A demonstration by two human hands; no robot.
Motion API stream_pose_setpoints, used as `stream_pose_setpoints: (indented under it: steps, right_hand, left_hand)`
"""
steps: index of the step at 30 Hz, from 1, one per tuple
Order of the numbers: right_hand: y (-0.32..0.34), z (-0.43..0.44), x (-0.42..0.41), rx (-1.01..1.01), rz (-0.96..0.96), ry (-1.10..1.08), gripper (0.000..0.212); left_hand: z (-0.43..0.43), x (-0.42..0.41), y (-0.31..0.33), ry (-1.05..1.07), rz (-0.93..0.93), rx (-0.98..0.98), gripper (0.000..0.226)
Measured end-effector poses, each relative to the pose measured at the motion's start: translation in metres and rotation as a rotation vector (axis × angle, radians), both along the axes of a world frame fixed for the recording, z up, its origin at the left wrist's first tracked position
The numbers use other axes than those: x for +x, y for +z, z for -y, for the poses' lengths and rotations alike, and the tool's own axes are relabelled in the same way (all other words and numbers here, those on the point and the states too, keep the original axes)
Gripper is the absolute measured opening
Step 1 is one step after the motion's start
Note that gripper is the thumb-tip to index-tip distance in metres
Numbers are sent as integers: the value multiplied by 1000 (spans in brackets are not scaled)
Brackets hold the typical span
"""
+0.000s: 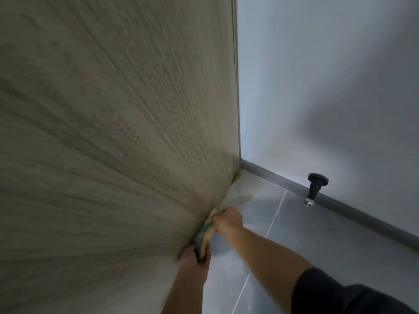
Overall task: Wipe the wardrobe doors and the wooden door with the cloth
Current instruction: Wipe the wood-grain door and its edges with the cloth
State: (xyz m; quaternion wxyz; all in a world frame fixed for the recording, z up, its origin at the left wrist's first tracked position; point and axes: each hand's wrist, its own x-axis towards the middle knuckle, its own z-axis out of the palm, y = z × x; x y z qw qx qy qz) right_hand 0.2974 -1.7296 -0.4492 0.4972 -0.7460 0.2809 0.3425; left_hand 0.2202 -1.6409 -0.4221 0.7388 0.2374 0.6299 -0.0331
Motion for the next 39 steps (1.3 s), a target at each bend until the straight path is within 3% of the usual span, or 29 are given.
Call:
stream_pose_setpoints:
  steps: [5,16,22,28,34,36,39]
  right_hand:
    - [34,4,2,76,83,-133,16]
    - [213,9,-11,412,390,-306,15]
    - [319,6,-19,557,590,-297,16]
    - [384,4,-23,802,710,-242,14]
    - [387,21,-20,1129,742,-63,11]
    - [358,37,-20,1098,674,-74,12]
    - [279,59,-9,829,491,-188,7]
  left_hand:
    - [2,2,62,-67,54,-29,21]
    - [7,-13,216,1,307,-22,22]
    - [5,-23,309,-2,512,44,21]
    - [10,-33,370,25,701,152,21]
    - [26,-40,366,5,843,414,25]
    - [34,-37,337,-36,821,408,28]
    - [42,-19,258,-110,609,256,22]
